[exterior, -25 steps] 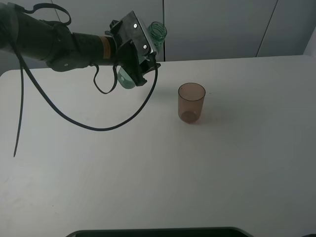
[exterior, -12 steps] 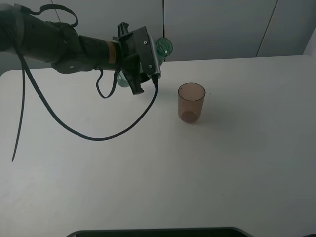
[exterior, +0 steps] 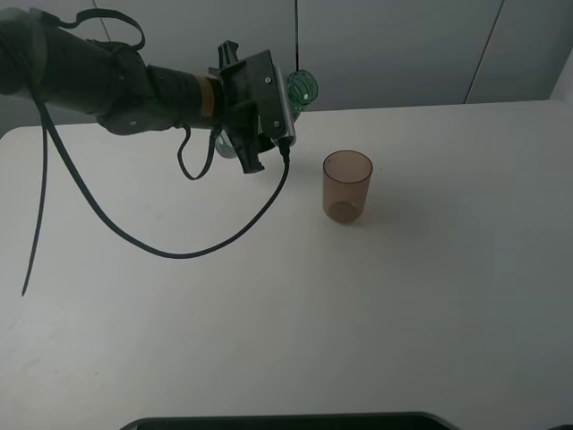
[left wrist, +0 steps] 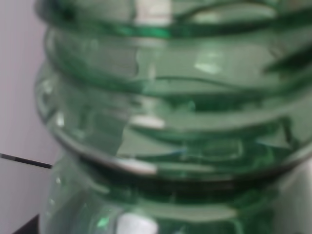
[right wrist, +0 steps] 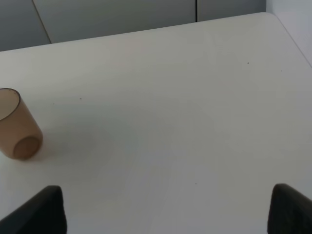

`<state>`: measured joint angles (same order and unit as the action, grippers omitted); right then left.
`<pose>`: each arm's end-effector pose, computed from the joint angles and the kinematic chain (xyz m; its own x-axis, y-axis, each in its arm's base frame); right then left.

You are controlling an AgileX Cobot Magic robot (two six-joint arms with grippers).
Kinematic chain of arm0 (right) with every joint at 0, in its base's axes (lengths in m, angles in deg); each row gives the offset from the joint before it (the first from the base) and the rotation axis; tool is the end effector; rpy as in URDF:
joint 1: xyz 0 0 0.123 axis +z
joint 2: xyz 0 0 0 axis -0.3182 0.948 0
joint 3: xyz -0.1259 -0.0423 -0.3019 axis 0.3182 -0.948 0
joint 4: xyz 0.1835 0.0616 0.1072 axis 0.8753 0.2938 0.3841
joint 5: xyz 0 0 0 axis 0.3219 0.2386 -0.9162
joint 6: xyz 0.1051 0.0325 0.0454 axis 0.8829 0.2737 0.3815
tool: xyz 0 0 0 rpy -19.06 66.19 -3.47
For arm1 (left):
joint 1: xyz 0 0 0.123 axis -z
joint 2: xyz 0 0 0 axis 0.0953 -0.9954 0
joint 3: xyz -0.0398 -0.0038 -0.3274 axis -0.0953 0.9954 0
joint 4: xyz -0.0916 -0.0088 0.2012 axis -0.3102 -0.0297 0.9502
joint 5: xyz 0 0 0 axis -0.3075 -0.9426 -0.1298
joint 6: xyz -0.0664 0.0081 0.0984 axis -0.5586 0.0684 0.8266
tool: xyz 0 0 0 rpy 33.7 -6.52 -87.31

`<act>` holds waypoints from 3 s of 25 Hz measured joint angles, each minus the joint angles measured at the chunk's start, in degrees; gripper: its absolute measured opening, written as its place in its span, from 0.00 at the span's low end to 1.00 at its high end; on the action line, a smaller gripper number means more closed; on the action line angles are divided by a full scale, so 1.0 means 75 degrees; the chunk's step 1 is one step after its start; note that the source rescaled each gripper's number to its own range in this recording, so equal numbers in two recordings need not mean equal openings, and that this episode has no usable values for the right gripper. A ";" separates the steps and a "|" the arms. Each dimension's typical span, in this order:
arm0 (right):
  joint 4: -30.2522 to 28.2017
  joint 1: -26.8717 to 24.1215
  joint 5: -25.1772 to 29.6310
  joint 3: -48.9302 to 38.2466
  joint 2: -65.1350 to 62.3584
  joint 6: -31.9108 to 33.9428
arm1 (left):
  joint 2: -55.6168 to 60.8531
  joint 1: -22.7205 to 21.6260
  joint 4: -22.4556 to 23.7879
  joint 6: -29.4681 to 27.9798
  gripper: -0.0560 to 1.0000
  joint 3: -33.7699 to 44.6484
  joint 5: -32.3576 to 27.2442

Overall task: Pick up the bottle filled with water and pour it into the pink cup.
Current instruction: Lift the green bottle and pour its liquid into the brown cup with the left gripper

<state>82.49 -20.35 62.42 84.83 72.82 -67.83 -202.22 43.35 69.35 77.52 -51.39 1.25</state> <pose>-0.0567 0.0010 0.2480 -0.4787 0.1225 -0.8694 0.0888 0.9919 0.0909 0.3314 -0.2909 0.2228 0.4008 0.7101 -0.5789 0.7436 0.1169 0.6583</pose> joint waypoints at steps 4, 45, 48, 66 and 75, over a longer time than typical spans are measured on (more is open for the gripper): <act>0.0000 0.0000 0.0000 0.0000 0.0000 0.0000 | -0.0119 0.0018 0.0000 0.0099 0.08 0.0000 0.0051; -0.0012 0.0000 0.0000 0.0000 0.0000 0.0000 | -0.1345 0.0536 -0.0017 0.2811 0.08 -0.1504 -0.0783; -0.0012 0.0000 0.0000 0.0000 0.0000 0.0000 | -0.1345 0.0536 -0.0031 0.2960 0.08 -0.1504 -0.0948; -0.0012 0.0000 0.0000 0.0000 0.0000 0.0000 | -0.1363 0.0536 -0.0079 0.3075 0.08 -0.2009 -0.1606; -0.0012 0.0000 0.0000 0.0000 0.0000 0.0000 | -0.1379 0.0629 0.0541 0.3075 0.08 -0.2041 -0.1701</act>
<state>82.40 -20.35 62.42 84.83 72.82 -67.83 -212.57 48.07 73.41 100.58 -66.69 -11.51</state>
